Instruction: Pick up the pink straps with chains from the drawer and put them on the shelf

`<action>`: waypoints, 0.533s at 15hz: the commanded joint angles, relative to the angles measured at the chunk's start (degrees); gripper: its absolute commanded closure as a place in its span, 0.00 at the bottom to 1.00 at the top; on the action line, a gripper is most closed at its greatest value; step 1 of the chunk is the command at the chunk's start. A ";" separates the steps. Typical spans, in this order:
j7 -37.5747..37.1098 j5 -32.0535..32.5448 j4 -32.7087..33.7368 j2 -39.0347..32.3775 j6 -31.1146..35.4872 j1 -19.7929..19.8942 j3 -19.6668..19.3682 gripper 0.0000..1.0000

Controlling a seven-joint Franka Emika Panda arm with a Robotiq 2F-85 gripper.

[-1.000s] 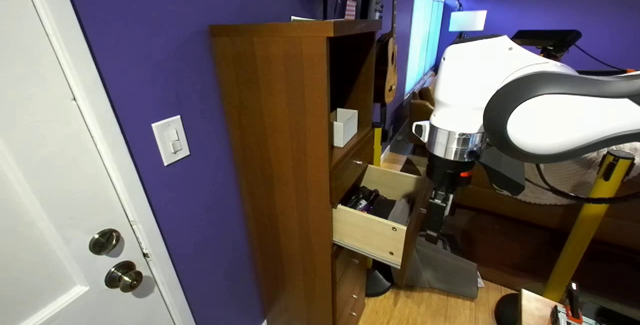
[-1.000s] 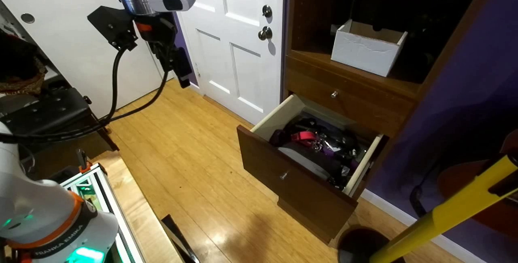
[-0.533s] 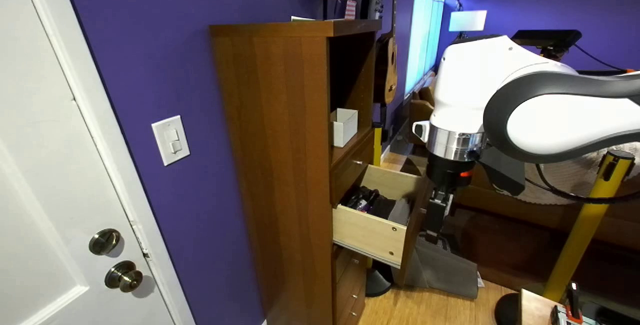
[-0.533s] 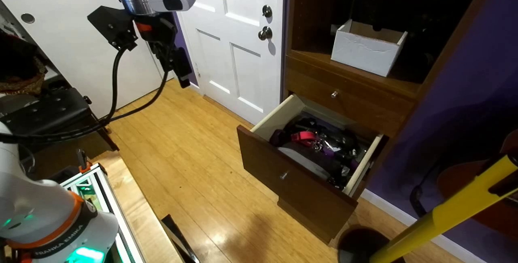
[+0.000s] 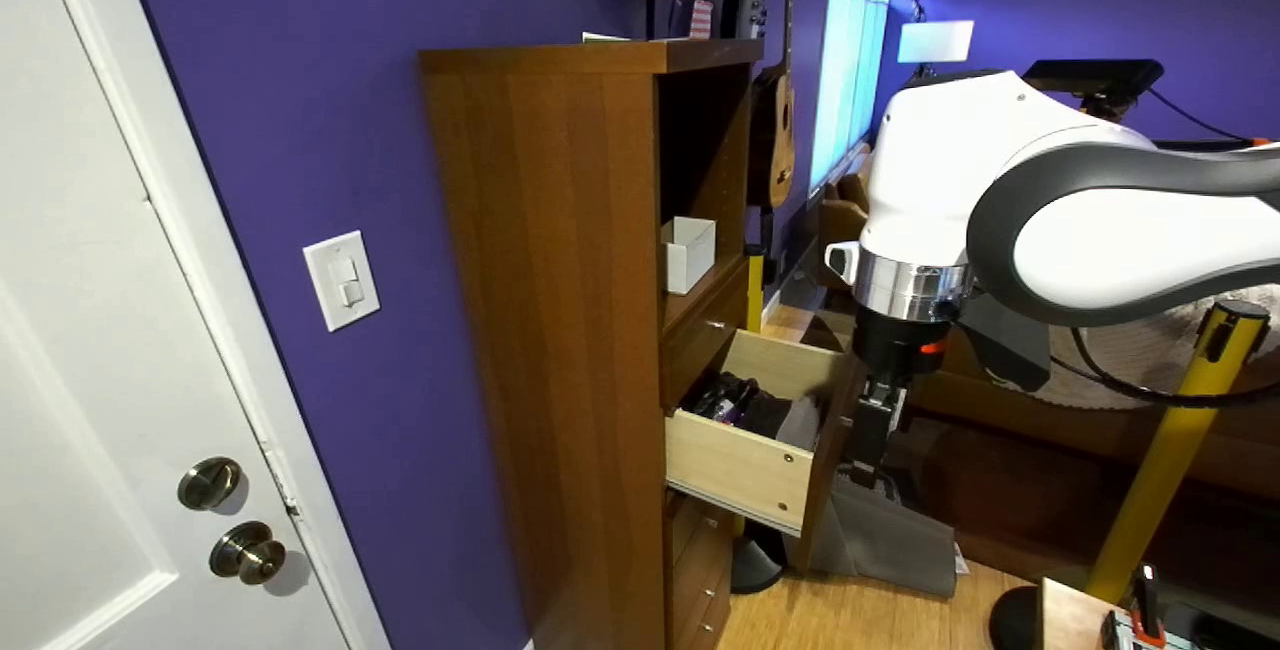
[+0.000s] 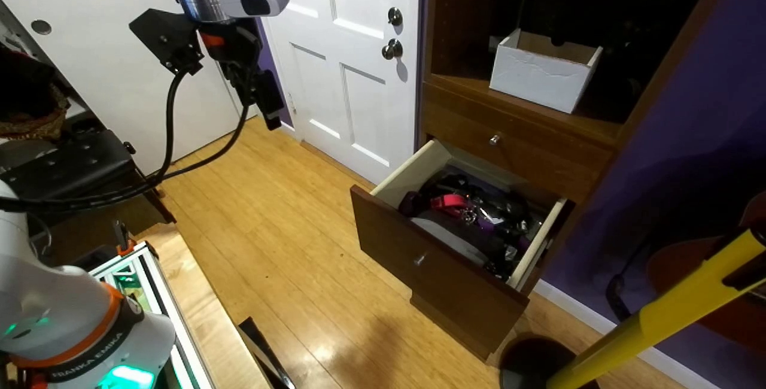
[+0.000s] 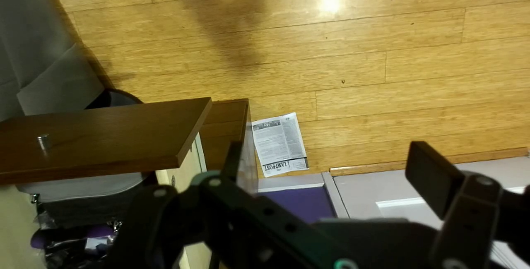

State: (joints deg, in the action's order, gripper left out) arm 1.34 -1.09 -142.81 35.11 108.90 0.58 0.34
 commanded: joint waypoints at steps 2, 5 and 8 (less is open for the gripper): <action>0.47 1.19 0.12 -0.46 2.78 1.15 -1.68 0.00; 0.54 1.79 0.16 -1.09 6.35 4.04 -4.68 0.00; 2.51 2.40 1.14 -3.19 9.28 7.43 -9.21 0.00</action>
State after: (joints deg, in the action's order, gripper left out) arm 1.91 0.10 -142.63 34.37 115.70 5.47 -5.25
